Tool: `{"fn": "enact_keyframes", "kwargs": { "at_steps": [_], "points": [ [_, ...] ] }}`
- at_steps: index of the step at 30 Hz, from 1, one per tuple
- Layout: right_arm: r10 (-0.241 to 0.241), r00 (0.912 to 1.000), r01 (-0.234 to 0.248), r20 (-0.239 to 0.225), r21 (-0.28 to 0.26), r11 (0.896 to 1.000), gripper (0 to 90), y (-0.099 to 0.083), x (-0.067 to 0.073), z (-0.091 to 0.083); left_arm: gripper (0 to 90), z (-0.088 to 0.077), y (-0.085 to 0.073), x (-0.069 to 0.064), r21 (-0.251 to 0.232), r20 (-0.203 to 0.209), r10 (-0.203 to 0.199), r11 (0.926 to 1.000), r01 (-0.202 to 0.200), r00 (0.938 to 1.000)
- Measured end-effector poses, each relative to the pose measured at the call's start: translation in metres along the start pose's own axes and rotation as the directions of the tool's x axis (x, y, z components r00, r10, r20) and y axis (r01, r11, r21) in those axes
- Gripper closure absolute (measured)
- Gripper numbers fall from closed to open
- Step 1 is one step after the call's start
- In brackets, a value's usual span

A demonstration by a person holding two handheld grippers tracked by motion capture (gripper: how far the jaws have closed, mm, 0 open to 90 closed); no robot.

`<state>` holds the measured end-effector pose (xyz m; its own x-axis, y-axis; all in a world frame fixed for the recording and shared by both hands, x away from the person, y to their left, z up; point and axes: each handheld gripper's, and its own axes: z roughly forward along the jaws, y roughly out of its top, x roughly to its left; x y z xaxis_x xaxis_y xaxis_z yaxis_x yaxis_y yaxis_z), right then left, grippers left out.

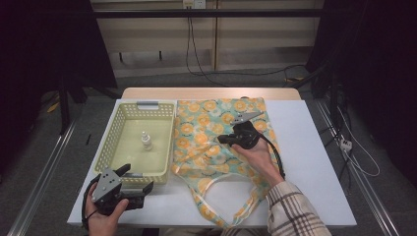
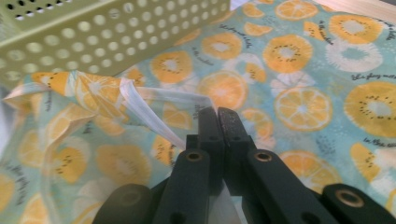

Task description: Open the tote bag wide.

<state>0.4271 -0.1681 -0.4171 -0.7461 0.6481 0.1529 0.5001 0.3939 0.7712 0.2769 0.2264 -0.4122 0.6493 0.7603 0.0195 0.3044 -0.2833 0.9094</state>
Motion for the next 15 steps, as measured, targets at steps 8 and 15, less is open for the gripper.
{"fn": "enact_keyframes", "kwargs": {
  "at_steps": [8, 15],
  "points": [
    [0.029, 0.999, -0.031, 0.035, 0.052, 0.998, 82.8, -0.005, -0.015, 0.019, 7.0, -0.001, 0.0, 0.001, -0.001, -0.002, -0.002, 1.0, 0.002, 1.0],
    [0.041, 0.9973, -0.043, 0.06, 0.03, 0.999, 59.1, -0.004, -0.018, 0.008, 7.0, 0.0, 0.0, 0.0, -0.003, -0.001, -0.006, 1.0, 0.006, 1.0]
  ]
}}
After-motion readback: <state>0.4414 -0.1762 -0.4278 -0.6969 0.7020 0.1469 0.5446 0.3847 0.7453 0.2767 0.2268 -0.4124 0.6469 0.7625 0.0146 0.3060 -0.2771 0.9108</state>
